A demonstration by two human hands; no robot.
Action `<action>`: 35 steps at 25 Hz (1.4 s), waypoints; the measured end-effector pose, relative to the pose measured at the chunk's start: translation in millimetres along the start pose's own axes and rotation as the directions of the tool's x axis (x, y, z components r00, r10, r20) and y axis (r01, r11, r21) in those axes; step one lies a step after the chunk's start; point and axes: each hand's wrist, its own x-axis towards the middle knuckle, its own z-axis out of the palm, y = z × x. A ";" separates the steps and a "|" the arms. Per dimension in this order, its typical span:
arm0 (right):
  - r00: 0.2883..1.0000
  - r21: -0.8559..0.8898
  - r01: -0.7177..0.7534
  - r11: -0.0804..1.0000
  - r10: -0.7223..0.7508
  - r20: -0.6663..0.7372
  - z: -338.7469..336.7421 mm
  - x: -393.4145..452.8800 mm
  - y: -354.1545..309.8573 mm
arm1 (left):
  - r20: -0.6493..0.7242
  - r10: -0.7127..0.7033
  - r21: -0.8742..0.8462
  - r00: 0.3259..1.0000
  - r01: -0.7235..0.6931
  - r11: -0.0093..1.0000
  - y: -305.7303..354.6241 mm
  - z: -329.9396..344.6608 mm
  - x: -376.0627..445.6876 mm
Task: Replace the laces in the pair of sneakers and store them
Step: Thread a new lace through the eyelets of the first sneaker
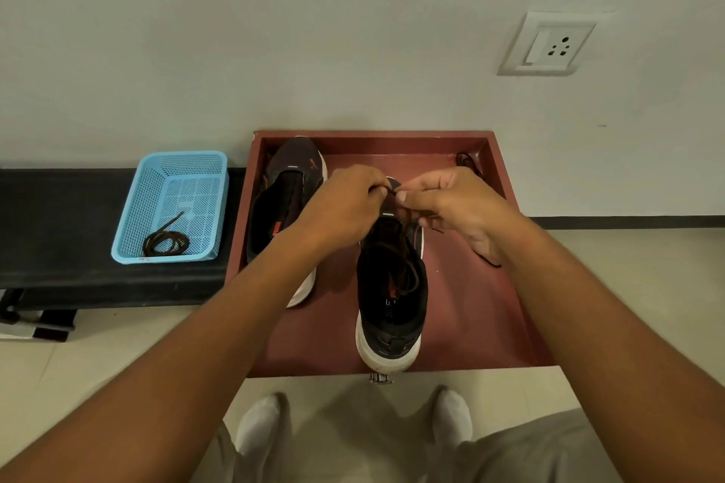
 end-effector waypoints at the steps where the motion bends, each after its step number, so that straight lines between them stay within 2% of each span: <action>1: 1.000 0.011 -0.012 1.000 0.012 -0.001 -3.3 1.1 -0.8 | -0.030 0.001 0.012 1.000 -0.001 1.000 -1.1 -0.3 0.6; 5: 1.000 -0.060 0.005 0.998 -0.006 -0.011 -22.1 -1.4 -11.6 | -0.228 -0.043 -0.144 0.973 0.010 0.990 -0.4 -3.8 1.2; 8: 0.997 -0.203 0.021 0.979 -0.035 -0.064 -37.1 -10.4 -21.0 | -0.177 -0.039 -0.254 0.983 -0.007 0.967 5.5 0.8 0.3; 10: 0.998 -0.314 -0.021 0.949 0.002 -0.059 -48.9 -18.6 -27.3 | -0.168 -0.040 -0.310 0.985 -0.015 0.951 9.7 6.2 -1.1; 13: 0.986 -0.453 -0.116 0.884 0.158 0.057 -63.4 -29.7 -33.1 | -0.137 -0.036 -0.357 0.990 -0.016 0.934 15.2 14.4 -3.2; 15: 0.973 -0.460 -0.112 0.881 0.191 0.129 -62.9 -30.8 -31.0 | -0.088 -0.024 -0.375 0.996 -0.011 0.927 19.2 22.6 -3.3; 19: 0.985 -0.374 -0.062 0.925 0.117 0.127 -49.8 -15.1 -11.3 | -0.054 -0.025 -0.295 0.998 0.008 0.955 16.2 28.9 1.7; 22: 0.986 -0.341 -0.126 0.932 0.156 0.063 -46.6 -2.1 6.1 | -0.041 -0.118 -0.016 0.992 0.118 0.993 6.4 25.9 1.7; 24: 0.983 -0.329 -0.153 0.932 0.177 0.042 -46.5 2.8 13.4 | -0.046 -0.194 0.206 0.980 0.199 0.958 9.1 32.5 -2.8; 26: 0.983 -0.312 -0.163 0.936 0.181 0.030 -45.9 6.2 15.7 | -0.045 -0.217 0.322 0.975 0.220 0.921 15.8 44.6 -5.8; 29: 0.985 -0.273 -0.156 0.949 0.169 0.024 -45.8 7.3 13.1 | -0.028 -0.252 0.299 0.967 0.249 0.921 19.5 51.4 -4.5; 32: 0.989 -0.282 -0.138 0.949 0.145 0.004 -54.7 1.3 3.9 | -0.067 -0.241 0.284 0.968 0.250 0.926 22.5 40.8 -3.4; 35: 0.993 -0.303 -0.106 0.947 0.088 -0.073 -71.7 -11.2 -15.2 | -0.116 -0.184 0.136 0.976 0.199 0.970 37.0 33.7 -9.4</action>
